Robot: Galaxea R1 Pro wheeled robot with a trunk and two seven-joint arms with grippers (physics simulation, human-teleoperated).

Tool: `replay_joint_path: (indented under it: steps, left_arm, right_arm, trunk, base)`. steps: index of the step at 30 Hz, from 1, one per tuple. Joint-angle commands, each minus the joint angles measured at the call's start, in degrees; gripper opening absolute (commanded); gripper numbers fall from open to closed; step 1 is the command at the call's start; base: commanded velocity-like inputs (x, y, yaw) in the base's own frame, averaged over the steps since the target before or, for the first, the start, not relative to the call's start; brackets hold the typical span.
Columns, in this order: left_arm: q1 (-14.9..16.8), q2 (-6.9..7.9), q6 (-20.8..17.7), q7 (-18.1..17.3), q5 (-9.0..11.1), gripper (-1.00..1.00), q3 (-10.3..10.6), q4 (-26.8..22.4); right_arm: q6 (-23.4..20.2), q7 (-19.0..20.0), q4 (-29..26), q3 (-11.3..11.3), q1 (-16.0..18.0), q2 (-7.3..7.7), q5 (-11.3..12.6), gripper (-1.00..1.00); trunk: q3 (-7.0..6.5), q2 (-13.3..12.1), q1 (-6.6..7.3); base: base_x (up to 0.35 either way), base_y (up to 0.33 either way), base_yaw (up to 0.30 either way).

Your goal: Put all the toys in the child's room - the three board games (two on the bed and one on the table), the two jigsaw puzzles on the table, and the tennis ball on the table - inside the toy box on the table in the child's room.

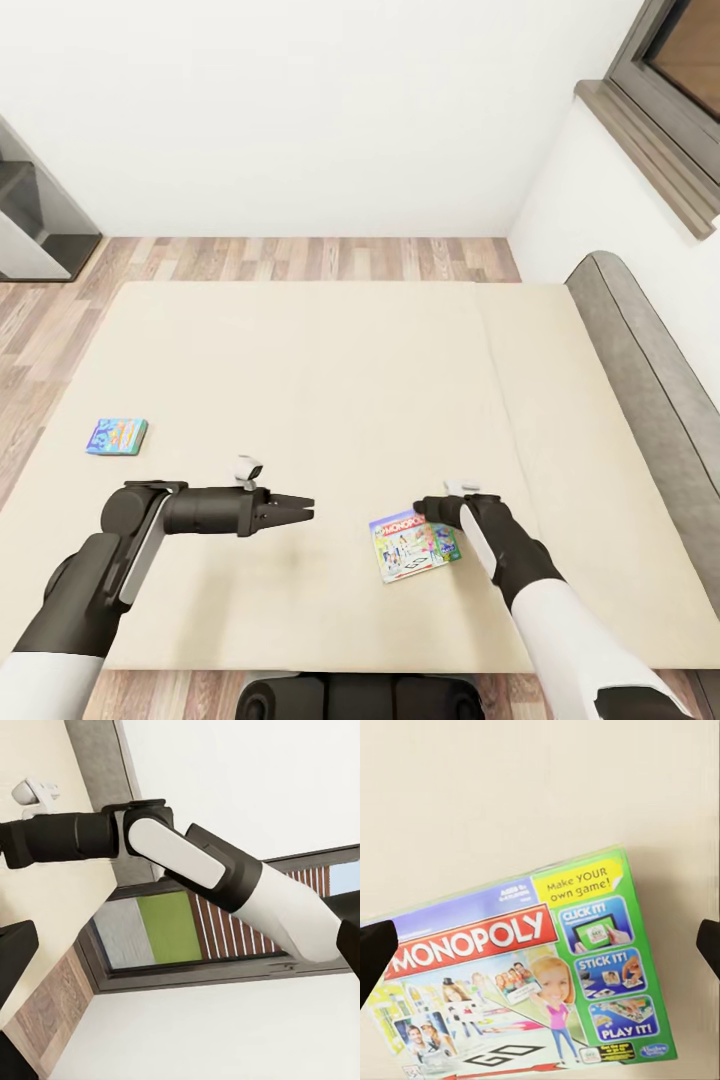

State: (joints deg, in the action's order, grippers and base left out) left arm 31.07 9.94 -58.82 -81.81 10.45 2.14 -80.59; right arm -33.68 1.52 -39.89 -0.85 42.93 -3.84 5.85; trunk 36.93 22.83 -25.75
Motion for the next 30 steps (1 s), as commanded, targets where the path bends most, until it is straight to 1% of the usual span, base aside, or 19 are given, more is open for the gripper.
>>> replay_joint_path:
  steps: [1,6,9,17,30]
  left_arm:
    - [0.0,0.06,-0.6,-0.1,0.2,1.0,0.1,0.0]
    - [0.0,-0.06,-0.5,0.0,0.2,1.0,0.1,0.0]
    - [0.0,-0.19,-0.5,0.0,0.1,1.0,0.1,0.0]
    - [0.0,-0.32,-0.4,0.3,0.0,1.0,0.1,0.0]
    - [0.0,-0.02,-0.4,0.3,0.1,1.0,0.1,0.0]
  right_arm:
    - [-0.4,-0.7,-0.2,-0.1,0.0,0.03,0.6,1.0]
    - [-0.6,-4.8,-0.7,0.2,0.1,0.22,0.9,1.0]
    - [-0.1,-6.0,-0.7,0.3,0.1,0.28,0.9,1.0]
    - [1.9,-6.4,-0.5,0.4,0.1,0.39,1.1,1.0]
    - [2.1,-5.7,-0.8,0.1,-0.1,0.37,0.7,1.0]
  trunk:
    - [0.07,0.1,-0.03]
    - [0.07,0.1,-0.03]
    - [0.07,0.1,-0.03]
    - [0.07,0.1,-0.03]
    - [0.08,0.1,-0.03]
  base:
    - [0.0,0.0,0.0]
    - [0.0,0.0,0.0]
    - [0.0,0.0,0.0]
    - [0.0,0.0,0.0]
    - [0.0,0.0,0.0]
